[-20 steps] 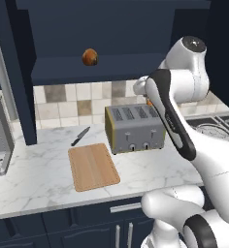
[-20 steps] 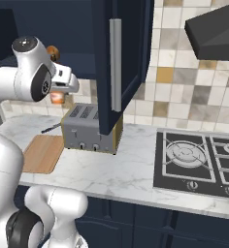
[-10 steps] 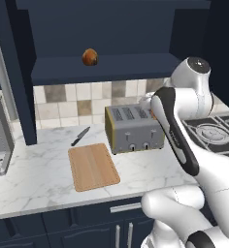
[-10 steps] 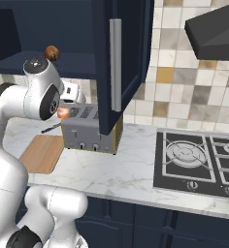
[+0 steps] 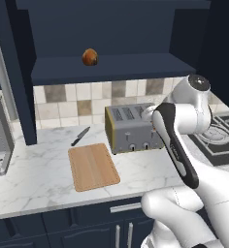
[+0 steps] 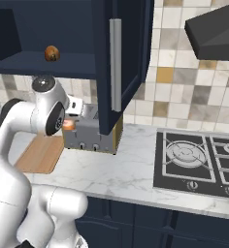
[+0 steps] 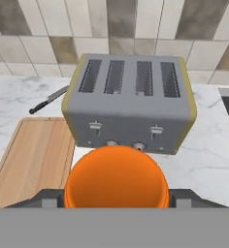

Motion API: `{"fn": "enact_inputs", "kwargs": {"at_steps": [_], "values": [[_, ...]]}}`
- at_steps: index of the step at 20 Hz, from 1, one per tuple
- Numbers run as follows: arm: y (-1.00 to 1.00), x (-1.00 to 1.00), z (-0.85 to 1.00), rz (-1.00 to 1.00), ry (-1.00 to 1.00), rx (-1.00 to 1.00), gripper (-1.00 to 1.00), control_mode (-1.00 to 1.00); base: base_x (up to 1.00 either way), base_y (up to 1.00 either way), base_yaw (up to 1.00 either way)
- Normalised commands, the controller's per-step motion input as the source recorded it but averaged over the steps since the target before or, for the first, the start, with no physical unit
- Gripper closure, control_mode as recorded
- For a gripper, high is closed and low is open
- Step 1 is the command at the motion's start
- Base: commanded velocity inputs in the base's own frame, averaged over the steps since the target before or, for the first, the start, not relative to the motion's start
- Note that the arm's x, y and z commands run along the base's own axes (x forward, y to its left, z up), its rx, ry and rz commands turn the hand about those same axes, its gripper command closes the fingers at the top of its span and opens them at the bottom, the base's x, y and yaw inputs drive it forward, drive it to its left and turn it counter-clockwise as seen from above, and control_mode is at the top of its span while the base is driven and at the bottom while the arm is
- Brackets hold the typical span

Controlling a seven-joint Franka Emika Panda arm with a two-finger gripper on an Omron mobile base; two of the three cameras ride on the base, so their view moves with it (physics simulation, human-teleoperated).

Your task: Pick the bread, place it on the cutting board, pick the jam, place it on the counter, and close the cabinet.

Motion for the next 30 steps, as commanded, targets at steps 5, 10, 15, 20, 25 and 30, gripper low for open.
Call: {"fn": "enact_inputs", "kwargs": {"at_steps": [5,10,15,20,25,30], "values": [[-0.12,0.0,-0.36,0.0,0.0,0.0,1.0,-1.0,0.0,0.0,0.0],[-0.1,0.0,-0.36,0.0,0.0,0.0,1.0,-1.0,0.0,0.0,0.0],[-0.06,0.0,-0.35,0.0,0.0,0.0,1.0,-1.0,0.0,0.0,0.0],[-0.09,0.0,-0.38,0.0,0.0,0.0,1.0,-1.0,0.0,0.0,0.0],[-0.11,0.0,-0.41,0.0,0.0,0.0,1.0,-1.0,0.0,0.0,0.0],[-0.09,0.0,-0.44,0.0,0.0,0.0,1.0,-1.0,0.0,0.0,0.0]]}}
